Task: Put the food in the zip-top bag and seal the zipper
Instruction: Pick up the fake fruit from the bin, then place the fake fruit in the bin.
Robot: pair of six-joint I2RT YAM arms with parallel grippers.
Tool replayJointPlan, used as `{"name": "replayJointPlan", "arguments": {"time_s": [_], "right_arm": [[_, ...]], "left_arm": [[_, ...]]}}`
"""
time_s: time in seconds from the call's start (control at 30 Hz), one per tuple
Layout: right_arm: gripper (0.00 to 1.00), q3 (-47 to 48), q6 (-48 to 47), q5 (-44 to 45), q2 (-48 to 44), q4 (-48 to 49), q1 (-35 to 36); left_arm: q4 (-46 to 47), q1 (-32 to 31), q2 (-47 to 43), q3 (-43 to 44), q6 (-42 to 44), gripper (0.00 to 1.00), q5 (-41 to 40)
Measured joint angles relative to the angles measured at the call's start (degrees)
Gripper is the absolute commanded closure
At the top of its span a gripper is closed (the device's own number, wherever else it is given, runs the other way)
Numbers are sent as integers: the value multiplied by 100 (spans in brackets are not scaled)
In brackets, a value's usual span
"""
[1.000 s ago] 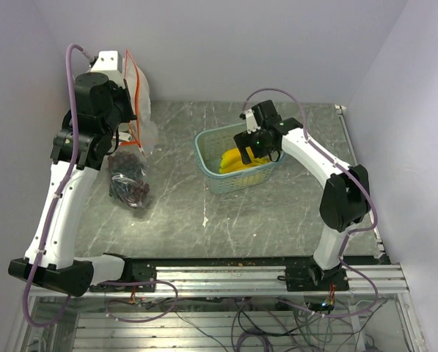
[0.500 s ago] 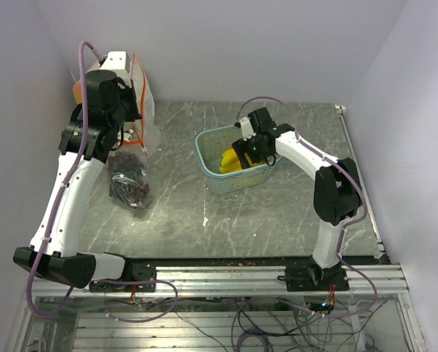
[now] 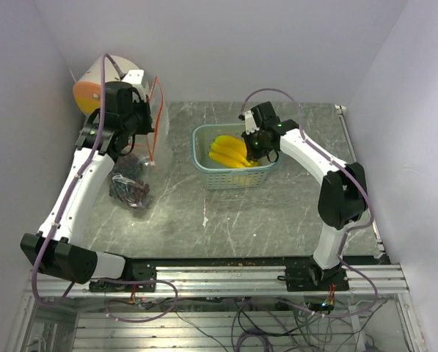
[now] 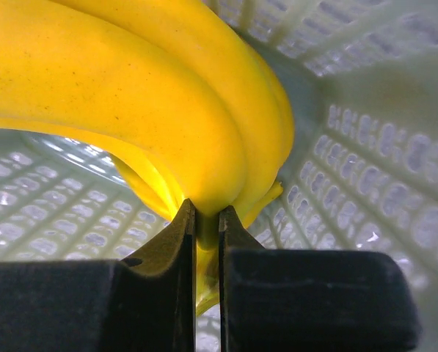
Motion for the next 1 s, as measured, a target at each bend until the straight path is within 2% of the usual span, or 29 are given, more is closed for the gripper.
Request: {"name": "replayJointPlan", "arguments": {"time_s": [0.27, 0.43, 0.83, 0.87, 0.9, 1.0], "right_arm": [[100, 339, 470, -20, -667, 28, -2], [100, 348, 737, -74, -793, 57, 0], [100, 442, 1211, -46, -855, 151, 4], [98, 442, 1235, 22, -841, 114, 4], [90, 442, 1255, 81, -828, 76, 4], [74, 476, 1331, 302, -697, -155, 4]], "left_arm": [[577, -2, 122, -1054, -562, 93, 892], [1296, -13, 273, -1521, -1080, 93, 1502], [2304, -153, 501, -1792, -1853, 93, 2225], [2347, -166, 501, -1792, -1886, 93, 2249], [2391, -181, 501, -1792, -1915, 93, 2267], [2446, -216, 501, -1794, -1967, 93, 2306]]}}
